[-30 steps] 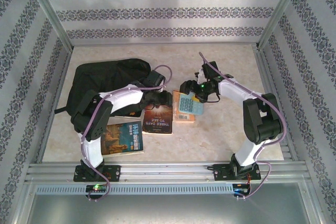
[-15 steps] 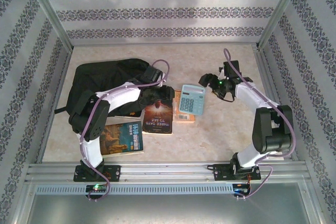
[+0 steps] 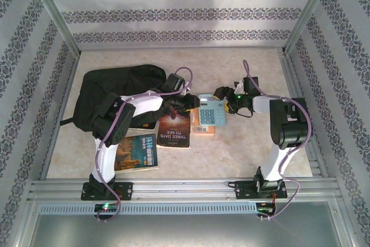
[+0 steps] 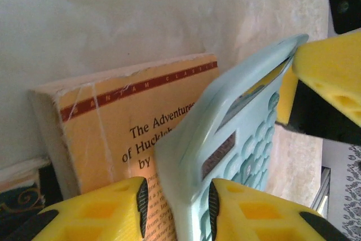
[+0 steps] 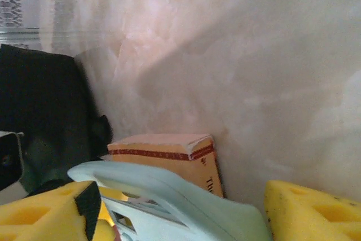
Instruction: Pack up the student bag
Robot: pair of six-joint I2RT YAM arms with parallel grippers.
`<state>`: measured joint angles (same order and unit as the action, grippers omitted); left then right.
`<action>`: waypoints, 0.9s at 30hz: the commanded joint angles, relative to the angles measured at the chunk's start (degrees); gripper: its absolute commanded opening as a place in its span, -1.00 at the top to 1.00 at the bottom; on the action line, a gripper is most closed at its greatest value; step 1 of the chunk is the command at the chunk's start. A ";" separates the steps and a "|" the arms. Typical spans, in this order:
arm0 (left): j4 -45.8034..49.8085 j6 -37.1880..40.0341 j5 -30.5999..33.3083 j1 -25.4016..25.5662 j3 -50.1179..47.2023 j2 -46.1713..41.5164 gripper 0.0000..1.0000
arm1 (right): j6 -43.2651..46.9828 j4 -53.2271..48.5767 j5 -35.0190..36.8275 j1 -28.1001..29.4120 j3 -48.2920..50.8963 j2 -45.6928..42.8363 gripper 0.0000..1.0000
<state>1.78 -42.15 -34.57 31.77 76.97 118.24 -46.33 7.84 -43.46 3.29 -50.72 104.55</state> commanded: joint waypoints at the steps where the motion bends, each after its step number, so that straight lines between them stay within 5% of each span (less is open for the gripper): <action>1: -1.66 -0.48 -1.55 0.95 2.44 1.44 0.30 | -2.78 6.03 -4.48 1.13 1.79 0.27 -0.39; 13: -1.28 -0.35 -1.82 0.94 0.24 -1.23 0.30 | -6.23 9.13 -2.69 1.70 8.54 -7.29 0.22; 22: 6.26 3.13 1.38 -2.21 -2.27 -12.24 0.00 | -9.67 14.64 -4.63 1.72 9.86 -11.62 0.53; 27: 18.16 11.71 6.60 -3.50 1.56 -17.77 -0.27 | -9.67 15.70 -6.79 1.85 8.60 -13.17 0.58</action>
<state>10.46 -37.78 -31.79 29.19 75.42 103.59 -55.55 20.23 -47.07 4.40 -41.08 93.45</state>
